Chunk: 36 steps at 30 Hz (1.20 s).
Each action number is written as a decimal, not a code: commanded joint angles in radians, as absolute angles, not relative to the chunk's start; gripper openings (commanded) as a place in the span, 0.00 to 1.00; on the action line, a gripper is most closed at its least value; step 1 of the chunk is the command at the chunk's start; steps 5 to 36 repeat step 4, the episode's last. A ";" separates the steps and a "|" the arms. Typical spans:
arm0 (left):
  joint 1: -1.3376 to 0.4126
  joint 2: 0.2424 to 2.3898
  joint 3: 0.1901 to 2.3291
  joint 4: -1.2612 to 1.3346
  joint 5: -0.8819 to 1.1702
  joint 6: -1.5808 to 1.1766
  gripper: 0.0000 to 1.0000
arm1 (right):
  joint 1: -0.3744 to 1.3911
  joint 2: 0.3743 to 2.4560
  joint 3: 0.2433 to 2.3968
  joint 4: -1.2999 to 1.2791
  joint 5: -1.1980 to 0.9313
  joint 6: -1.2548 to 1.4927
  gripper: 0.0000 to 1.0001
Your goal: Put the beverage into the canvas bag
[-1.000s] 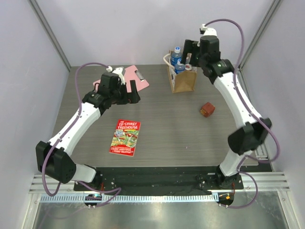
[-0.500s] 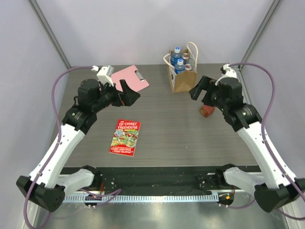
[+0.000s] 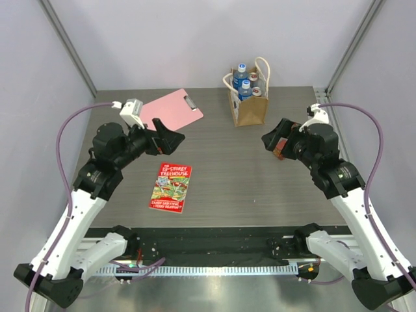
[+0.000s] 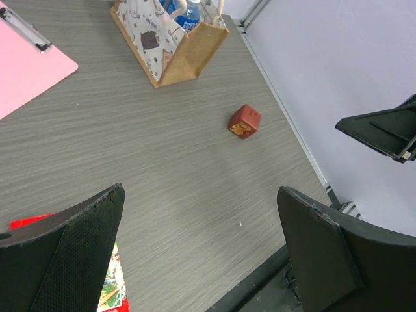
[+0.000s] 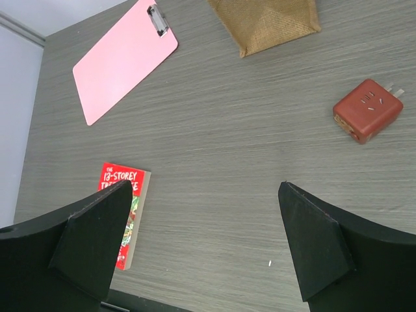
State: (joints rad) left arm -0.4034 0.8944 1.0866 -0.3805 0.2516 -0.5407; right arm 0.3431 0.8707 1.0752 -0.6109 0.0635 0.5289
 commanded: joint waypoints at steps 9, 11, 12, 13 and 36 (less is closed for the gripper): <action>-0.400 0.882 1.083 -0.371 0.229 -0.549 1.00 | 0.345 0.864 1.081 -0.581 0.058 0.508 1.00; -0.400 0.882 1.083 -0.371 0.229 -0.549 1.00 | 0.345 0.864 1.081 -0.581 0.058 0.508 1.00; -0.400 0.882 1.083 -0.371 0.229 -0.549 1.00 | 0.345 0.864 1.081 -0.581 0.058 0.508 1.00; -0.400 0.882 1.083 -0.371 0.229 -0.549 1.00 | 0.345 0.864 1.081 -0.581 0.058 0.508 1.00; -0.400 0.882 1.083 -0.371 0.229 -0.549 1.00 | 0.345 0.864 1.081 -0.581 0.058 0.508 1.00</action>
